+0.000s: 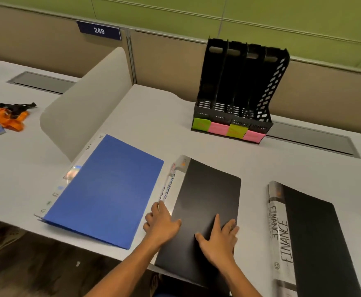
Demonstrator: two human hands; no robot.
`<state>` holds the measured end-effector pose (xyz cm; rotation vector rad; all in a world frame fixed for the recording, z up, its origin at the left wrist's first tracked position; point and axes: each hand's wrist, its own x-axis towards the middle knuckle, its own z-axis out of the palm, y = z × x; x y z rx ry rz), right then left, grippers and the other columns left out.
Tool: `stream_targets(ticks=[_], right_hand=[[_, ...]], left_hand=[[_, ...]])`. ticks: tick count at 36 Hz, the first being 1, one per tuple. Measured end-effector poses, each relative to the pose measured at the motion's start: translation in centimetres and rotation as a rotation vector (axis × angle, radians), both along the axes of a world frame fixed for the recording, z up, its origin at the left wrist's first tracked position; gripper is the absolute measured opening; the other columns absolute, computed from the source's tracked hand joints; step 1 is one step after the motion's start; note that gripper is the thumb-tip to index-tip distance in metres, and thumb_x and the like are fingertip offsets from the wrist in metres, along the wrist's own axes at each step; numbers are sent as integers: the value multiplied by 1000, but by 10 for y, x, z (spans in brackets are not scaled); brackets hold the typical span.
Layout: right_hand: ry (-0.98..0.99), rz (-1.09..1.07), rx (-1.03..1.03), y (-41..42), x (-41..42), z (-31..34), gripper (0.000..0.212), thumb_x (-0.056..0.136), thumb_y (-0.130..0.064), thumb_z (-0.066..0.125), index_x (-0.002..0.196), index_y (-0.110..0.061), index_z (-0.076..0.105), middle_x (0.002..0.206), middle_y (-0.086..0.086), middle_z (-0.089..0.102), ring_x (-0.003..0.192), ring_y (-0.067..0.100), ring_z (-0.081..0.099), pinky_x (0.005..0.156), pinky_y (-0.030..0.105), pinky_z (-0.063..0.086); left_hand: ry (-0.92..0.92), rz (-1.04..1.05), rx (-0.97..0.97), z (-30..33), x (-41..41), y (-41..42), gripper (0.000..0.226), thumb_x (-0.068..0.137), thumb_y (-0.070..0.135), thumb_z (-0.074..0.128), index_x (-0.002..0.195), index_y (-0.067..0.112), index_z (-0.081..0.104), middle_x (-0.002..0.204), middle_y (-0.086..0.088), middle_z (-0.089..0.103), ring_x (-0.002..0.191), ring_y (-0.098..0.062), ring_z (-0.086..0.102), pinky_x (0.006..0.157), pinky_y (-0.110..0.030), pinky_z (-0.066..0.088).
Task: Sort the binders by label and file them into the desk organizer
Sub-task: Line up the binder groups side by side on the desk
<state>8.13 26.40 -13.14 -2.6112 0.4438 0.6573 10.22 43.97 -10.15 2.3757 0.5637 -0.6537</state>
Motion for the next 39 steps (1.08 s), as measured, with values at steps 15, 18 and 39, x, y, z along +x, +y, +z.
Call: stream_targets(ticks=[15,18,39], right_hand=[[20,27,-23,-46,7,-1,98,93,-60,50,159,-22,-11,158,24,-33,144,49,-28,120,56,-8],[16,55,-24,-51,11,-2,98,93,-59,50,159,-21,-11,158,24,-33,144,49,-29,119,57,-9],[-290,392,-54,-11,0,19,86,95,-65,39,160,-28,-3,165,4,-23,149,33,-27,120,53,-10]], left_hand=[[-171,-123,147,-16,3,-49,76,100,32,57,156,17,9,161,-6,17,140,-30,31,114,-46,31],[-180,-101,169,-20,3,-52,78,99,32,58,157,16,8,161,-6,17,140,-30,31,114,-45,31],[-547,138,23,14,-2,75,53,96,22,65,145,10,47,150,-11,45,139,-29,41,115,-44,36]])
